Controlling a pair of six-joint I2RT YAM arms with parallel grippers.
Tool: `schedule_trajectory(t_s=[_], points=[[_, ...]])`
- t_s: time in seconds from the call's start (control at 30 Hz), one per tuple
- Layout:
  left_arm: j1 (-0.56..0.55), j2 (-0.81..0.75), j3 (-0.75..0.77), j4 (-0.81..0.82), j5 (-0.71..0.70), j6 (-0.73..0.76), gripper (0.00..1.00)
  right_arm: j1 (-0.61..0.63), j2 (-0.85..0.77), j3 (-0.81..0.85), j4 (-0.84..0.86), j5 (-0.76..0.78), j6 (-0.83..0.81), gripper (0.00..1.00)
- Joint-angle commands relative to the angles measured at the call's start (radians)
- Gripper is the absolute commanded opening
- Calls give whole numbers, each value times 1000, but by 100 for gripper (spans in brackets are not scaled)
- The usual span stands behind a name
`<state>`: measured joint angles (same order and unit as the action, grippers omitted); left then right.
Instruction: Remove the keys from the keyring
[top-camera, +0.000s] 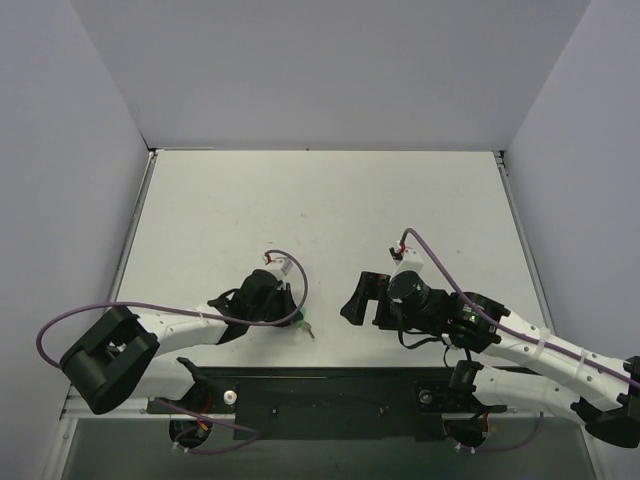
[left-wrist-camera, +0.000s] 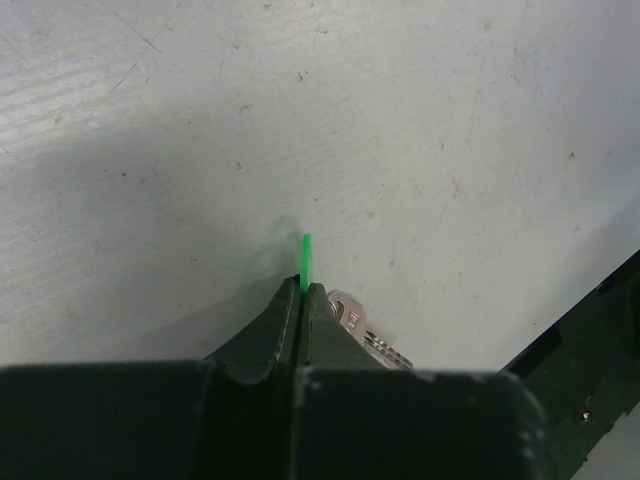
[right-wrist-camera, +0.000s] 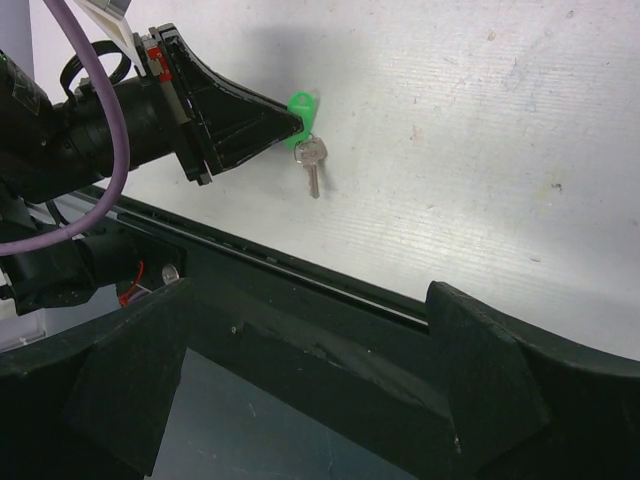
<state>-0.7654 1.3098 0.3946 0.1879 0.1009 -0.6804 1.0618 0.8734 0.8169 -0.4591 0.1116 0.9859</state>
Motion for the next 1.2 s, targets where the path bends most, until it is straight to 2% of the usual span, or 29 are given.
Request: schedule_trajectory(t_s=[0.0, 0.17, 0.37, 0.5, 0.7, 1.0, 1.17], points=[[-9, -39, 7, -7, -27, 7, 0, 18, -5, 10, 23, 31, 20, 93], [-21, -147, 35, -106, -49, 24, 0, 27, 1, 14, 48, 26, 25, 93], [-25, -365, 118, -258, -43, 62, 0, 35, 1, 30, 120, -4, 30, 93], [-26, -495, 182, -310, 25, 103, 0, 41, -11, 30, 229, -53, 42, 93], [-28, -656, 297, -343, 153, 142, 0, 55, -36, 25, 503, -162, 54, 94], [-28, -689, 476, -300, 374, 125, 0, 69, -13, 96, 815, -338, 63, 93], [-28, -687, 529, -226, 411, 67, 0, 92, 12, 137, 930, -392, 43, 92]])
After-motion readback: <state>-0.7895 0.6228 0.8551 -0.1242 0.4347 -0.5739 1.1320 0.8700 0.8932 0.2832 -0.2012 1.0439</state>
